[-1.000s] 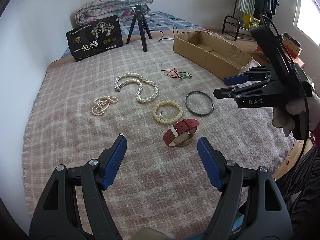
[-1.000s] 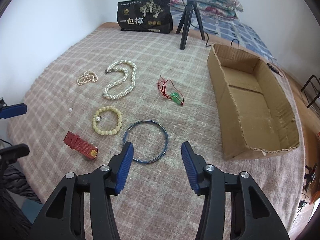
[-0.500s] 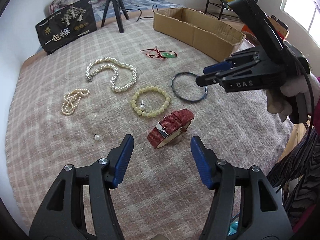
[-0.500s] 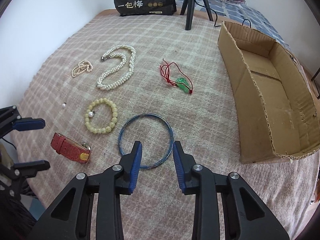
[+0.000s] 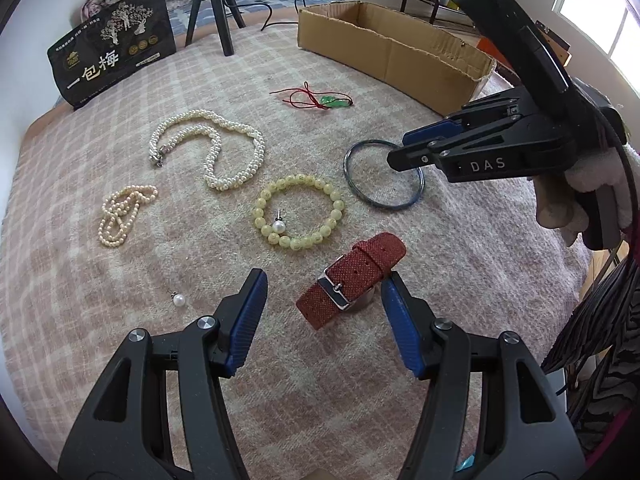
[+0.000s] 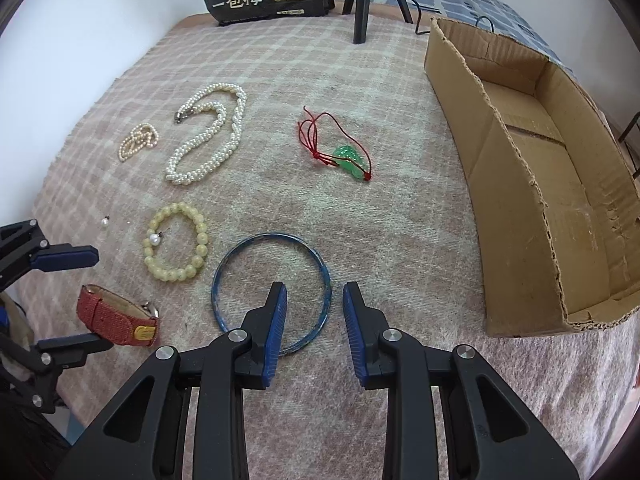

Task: Organize jewelry
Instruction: 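Grasp the dark blue bangle with the right tool while the left tool grasps the red watch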

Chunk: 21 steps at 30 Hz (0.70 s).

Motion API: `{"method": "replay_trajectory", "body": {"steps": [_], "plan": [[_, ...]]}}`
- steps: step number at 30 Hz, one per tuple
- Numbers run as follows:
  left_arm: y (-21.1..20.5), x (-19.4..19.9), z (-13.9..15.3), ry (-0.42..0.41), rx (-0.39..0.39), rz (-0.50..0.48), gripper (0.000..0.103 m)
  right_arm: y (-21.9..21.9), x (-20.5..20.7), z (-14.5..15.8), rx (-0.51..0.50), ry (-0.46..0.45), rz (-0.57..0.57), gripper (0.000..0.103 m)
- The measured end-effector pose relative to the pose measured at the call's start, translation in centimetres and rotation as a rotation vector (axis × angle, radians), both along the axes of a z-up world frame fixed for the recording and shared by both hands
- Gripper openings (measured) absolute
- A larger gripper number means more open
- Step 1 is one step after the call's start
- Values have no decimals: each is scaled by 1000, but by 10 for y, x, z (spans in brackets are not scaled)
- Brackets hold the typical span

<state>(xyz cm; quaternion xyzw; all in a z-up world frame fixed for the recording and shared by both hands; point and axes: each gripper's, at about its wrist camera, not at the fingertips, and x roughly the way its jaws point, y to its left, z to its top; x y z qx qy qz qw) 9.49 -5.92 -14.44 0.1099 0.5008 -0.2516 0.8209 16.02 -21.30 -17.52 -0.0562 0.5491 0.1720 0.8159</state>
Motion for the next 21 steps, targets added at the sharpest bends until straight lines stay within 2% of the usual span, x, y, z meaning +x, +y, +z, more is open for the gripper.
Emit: {"method": "replay_trajectory", "body": {"steps": [1, 3, 11, 13, 17, 21], "plan": [[0, 1, -1, 0, -1, -2, 61, -1, 1, -1, 4, 2, -4, 27], [-1, 1, -2, 10, -4, -5, 48, -1, 2, -2, 8, 5, -7, 27], [1, 3, -8, 52, -26, 1, 18, 3, 4, -6, -5, 8, -6, 27], [1, 2, -9, 54, -28, 4, 16, 5, 5, -7, -7, 6, -5, 26], [-1, 0, -8, 41, -28, 2, 15, 5, 6, -8, 4, 13, -1, 12], [-1, -3, -4, 18, -31, 6, 12, 5, 5, -7, 23, 14, 4, 3]]}}
